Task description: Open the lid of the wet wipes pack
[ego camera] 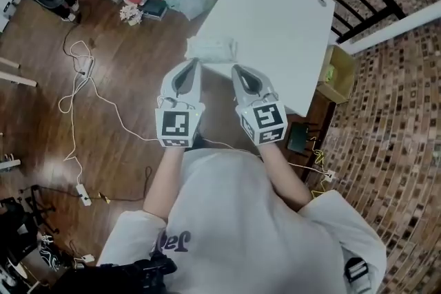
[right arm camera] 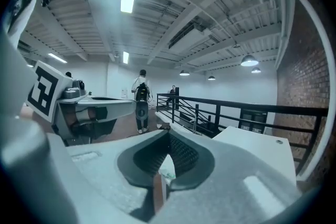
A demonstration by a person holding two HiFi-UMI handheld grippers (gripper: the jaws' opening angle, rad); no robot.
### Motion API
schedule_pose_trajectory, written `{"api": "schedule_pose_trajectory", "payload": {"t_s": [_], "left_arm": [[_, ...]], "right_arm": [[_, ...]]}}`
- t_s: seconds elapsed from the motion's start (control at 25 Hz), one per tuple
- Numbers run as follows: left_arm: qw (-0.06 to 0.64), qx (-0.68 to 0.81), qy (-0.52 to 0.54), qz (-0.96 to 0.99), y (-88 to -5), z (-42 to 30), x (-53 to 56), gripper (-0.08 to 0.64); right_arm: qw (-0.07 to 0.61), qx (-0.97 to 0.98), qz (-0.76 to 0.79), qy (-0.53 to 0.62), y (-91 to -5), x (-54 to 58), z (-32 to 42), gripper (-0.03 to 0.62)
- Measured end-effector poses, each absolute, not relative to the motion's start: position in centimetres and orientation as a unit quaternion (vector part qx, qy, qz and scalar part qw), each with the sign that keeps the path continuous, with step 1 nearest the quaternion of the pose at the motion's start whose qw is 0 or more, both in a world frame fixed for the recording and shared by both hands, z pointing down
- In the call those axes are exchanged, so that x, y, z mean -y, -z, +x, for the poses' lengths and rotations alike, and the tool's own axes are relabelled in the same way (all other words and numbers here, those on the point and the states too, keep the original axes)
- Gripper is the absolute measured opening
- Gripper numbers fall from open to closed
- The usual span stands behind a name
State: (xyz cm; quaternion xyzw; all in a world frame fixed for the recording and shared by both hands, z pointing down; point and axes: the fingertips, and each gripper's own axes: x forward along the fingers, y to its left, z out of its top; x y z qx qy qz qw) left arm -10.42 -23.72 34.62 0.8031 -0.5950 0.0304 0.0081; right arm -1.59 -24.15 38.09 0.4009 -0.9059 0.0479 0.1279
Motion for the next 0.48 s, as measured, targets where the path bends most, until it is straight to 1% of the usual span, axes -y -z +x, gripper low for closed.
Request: {"api": "schedule_pose_trajectory", "payload": {"t_s": [0.2, 0.36, 0.48], "left_arm": [[0.018, 0.576, -0.026, 0.817, -34.7, -15.5, 28.2, 0.015], [0.048, 0.57, -0.033, 0.82, -37.2, -17.6, 30.9, 0.015], [0.069, 0.555, -0.044, 0.828, -39.2, -16.9, 32.1, 0.015]], "right_arm": [[0.14, 0.899, 0.414, -0.034, -38.0, 28.0, -6.3, -0.015], [0.157, 0.882, 0.441, -0.052, -39.8, 30.1, -6.5, -0.015], [0.164, 0.874, 0.451, -0.072, -41.6, 31.6, -5.7, -0.015]]}}
